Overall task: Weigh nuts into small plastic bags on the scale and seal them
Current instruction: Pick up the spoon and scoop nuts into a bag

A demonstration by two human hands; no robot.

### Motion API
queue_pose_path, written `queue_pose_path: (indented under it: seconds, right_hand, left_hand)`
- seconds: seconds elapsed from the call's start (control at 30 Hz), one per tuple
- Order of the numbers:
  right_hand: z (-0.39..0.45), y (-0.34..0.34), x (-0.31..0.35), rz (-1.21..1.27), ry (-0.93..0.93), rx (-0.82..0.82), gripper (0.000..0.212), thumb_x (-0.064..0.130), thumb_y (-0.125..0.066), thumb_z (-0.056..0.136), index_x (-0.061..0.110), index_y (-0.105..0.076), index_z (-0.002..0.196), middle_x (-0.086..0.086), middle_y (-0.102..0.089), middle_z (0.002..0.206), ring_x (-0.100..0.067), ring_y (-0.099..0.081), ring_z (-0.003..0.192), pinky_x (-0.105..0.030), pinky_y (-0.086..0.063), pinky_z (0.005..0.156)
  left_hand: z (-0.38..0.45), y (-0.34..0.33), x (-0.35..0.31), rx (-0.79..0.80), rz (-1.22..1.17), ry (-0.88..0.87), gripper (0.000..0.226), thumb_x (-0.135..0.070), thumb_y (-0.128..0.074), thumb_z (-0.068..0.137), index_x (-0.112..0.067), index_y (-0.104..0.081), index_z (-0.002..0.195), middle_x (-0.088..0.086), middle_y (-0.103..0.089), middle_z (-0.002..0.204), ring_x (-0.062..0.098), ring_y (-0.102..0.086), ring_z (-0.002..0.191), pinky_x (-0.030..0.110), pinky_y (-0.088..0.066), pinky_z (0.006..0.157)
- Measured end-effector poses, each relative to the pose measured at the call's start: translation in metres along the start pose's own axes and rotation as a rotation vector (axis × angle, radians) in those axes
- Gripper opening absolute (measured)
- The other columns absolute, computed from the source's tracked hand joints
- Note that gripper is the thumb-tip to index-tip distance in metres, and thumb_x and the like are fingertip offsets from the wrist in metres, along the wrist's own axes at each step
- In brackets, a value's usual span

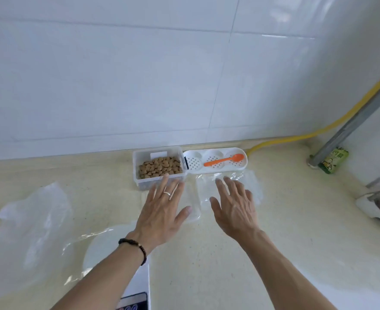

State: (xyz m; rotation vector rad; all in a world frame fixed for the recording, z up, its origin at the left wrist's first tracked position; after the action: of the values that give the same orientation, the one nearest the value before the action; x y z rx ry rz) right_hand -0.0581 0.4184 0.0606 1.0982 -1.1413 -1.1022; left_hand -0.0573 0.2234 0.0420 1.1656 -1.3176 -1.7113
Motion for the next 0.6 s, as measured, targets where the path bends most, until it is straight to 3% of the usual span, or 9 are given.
queue_pose_path:
  seconds: [0.17,0.33,0.47,0.6]
  right_hand:
    - [0.075,-0.014,-0.060,-0.035,0.060,-0.009,0.048,0.041,-0.051,0.089,0.013,-0.058,0.128,-0.011,-0.059,0.132,-0.032,-0.059,0.114,-0.046,-0.053,0.079]
    - [0.150,-0.043,-0.096,-0.032,0.176,0.039,0.042,0.036,-0.058,0.093,0.014,-0.056,0.129,-0.009,-0.062,0.127,-0.033,-0.057,0.115,-0.048,-0.047,0.088]
    - [0.188,-0.067,-0.105,-0.076,0.305,0.140,0.037,0.034,-0.046,0.101,0.018,-0.049,0.134,-0.006,-0.056,0.131,-0.031,-0.047,0.121,-0.043,-0.038,0.094]
    - [0.213,-0.083,-0.109,-0.105,0.328,0.159,0.031,0.032,-0.046,0.101,0.022,-0.054,0.129,-0.002,-0.053,0.130,-0.026,-0.042,0.120,-0.039,-0.037,0.093]
  left_hand:
    - [0.087,-0.021,-0.027,0.019,0.005,0.034,0.079,-0.063,-0.006,0.092,-0.015,-0.015,0.154,0.003,-0.019,0.161,0.022,0.003,0.150,0.041,0.003,0.119]
    - [0.166,-0.050,-0.040,0.121,0.058,0.070,0.087,-0.066,0.001,0.087,-0.012,-0.014,0.153,0.005,-0.023,0.159,0.023,-0.006,0.150,0.039,-0.010,0.122]
    - [0.204,-0.074,-0.039,0.188,0.080,0.147,0.070,-0.058,-0.025,0.098,-0.011,-0.022,0.151,0.007,-0.031,0.155,0.023,-0.015,0.148,0.041,-0.018,0.119]
    - [0.221,-0.088,-0.034,0.204,0.094,0.189,0.061,-0.056,-0.031,0.098,-0.015,-0.035,0.143,0.007,-0.046,0.143,0.023,-0.033,0.137,0.042,-0.032,0.110]
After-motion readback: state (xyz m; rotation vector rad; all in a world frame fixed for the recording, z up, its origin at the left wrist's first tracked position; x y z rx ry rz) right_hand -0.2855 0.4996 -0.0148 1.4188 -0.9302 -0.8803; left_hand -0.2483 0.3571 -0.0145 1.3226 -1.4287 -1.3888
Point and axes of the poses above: each hand's wrist, its own z-axis towards the middle knuckle, its own y-axis out of the back of the hand, x = y × z, the point moved 3 cm from there along z, towards the middle knuckle
